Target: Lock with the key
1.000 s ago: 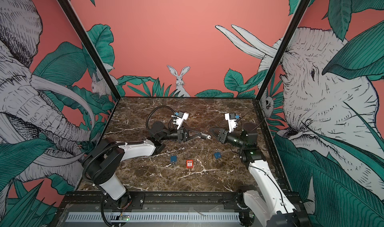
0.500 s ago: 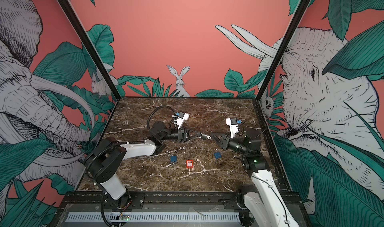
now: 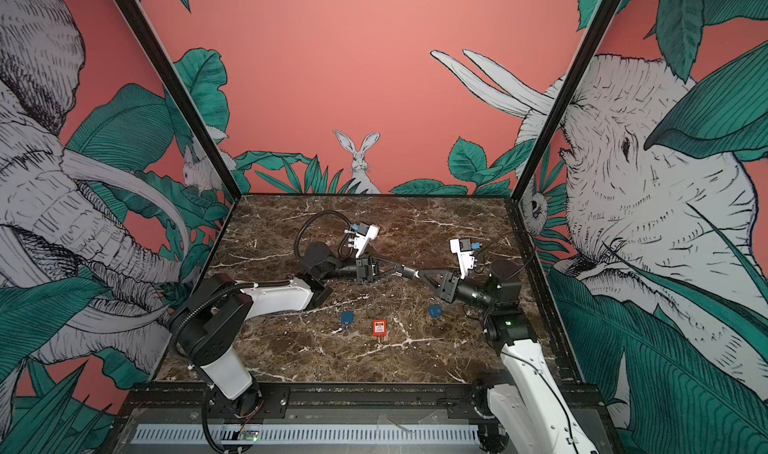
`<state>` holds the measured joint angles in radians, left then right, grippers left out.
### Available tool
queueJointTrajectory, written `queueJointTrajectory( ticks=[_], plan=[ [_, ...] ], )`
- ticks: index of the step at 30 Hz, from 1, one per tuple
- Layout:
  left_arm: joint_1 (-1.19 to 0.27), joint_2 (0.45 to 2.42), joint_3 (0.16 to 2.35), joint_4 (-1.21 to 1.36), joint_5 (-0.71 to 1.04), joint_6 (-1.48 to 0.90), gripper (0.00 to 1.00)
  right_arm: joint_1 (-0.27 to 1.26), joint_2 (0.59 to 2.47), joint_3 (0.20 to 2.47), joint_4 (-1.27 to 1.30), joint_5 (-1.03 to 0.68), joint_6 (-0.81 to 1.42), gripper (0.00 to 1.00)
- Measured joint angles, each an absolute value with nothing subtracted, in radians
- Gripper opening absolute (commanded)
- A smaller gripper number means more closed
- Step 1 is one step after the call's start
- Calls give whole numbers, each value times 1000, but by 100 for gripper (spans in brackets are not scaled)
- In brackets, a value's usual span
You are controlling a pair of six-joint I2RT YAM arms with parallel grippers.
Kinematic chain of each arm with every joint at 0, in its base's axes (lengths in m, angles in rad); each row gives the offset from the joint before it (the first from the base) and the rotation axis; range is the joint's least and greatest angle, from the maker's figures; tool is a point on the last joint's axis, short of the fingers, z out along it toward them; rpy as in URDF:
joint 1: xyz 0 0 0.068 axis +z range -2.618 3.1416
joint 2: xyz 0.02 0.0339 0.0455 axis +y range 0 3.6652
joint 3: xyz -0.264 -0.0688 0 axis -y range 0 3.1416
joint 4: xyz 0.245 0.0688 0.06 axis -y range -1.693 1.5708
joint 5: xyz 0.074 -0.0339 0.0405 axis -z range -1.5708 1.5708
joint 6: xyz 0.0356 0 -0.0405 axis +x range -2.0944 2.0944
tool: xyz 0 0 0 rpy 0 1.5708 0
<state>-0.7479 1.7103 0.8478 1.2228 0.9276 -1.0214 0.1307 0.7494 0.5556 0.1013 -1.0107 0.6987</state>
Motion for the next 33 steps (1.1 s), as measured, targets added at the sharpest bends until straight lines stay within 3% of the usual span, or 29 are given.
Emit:
queueJointTrajectory(
  ticks=[33],
  plan=[
    [-748,1724,849,1224,925,-1032,0,152,790,513,163,-1031,730,9]
  ],
)
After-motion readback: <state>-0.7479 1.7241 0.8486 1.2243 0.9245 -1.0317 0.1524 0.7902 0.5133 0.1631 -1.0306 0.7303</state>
